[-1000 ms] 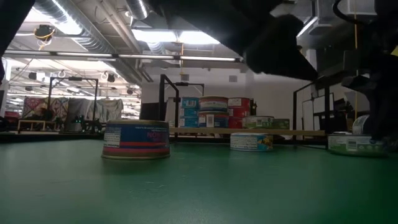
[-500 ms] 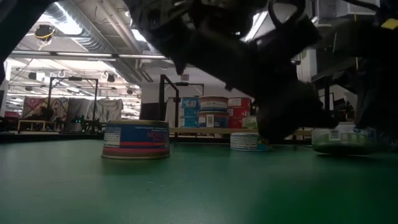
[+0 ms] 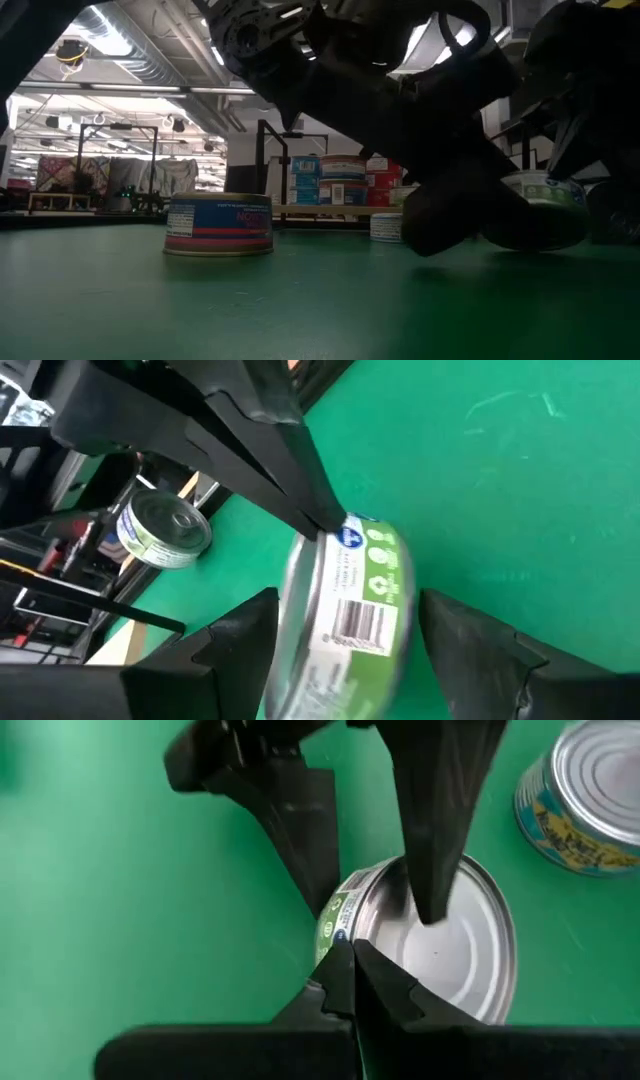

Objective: Stack canned seafood by type on shelf
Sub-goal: Stack the green white tuna can on top of the green white tuna can on the shelf

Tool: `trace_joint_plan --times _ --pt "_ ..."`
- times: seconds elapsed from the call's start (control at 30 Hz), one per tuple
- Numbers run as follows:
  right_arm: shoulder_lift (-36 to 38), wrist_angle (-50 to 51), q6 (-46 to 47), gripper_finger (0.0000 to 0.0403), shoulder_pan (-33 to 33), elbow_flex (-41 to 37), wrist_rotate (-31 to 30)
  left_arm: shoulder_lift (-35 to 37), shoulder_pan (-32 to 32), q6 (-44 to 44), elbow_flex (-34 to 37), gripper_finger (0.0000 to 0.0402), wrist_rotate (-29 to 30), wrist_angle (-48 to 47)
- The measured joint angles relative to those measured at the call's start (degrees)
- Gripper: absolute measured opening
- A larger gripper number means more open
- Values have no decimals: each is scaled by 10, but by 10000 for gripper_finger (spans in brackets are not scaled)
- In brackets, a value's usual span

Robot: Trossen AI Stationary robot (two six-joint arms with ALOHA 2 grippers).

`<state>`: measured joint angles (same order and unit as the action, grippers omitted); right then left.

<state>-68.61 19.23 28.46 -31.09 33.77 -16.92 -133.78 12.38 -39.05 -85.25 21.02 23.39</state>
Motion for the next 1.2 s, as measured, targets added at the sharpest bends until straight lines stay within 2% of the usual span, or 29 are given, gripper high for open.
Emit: trace_joint_plan --times 0.27,0.37,0.57,0.63,0.77,1.0,1.2 --pt "0 -6 0 0 0 0 0 0 0 0 0 235 1 0" --pt "0 -7 -1 0 0 0 0 0 0 1 0 212 2 0" --pt "2 -8 -4 1 0 2 -11 0 0 10 0 141 2 -4" --pt "2 -10 -4 6 0 2 -12 0 1 7 0 135 2 -4" --pt "1 -18 -3 38 0 2 -11 1 1 15 0 135 1 -4" --pt "1 -19 -5 126 0 2 -7 1 0 51 0 152 7 -1" --pt "24 34 -35 159 0 21 2 2 0 59 0 142 11 -1"
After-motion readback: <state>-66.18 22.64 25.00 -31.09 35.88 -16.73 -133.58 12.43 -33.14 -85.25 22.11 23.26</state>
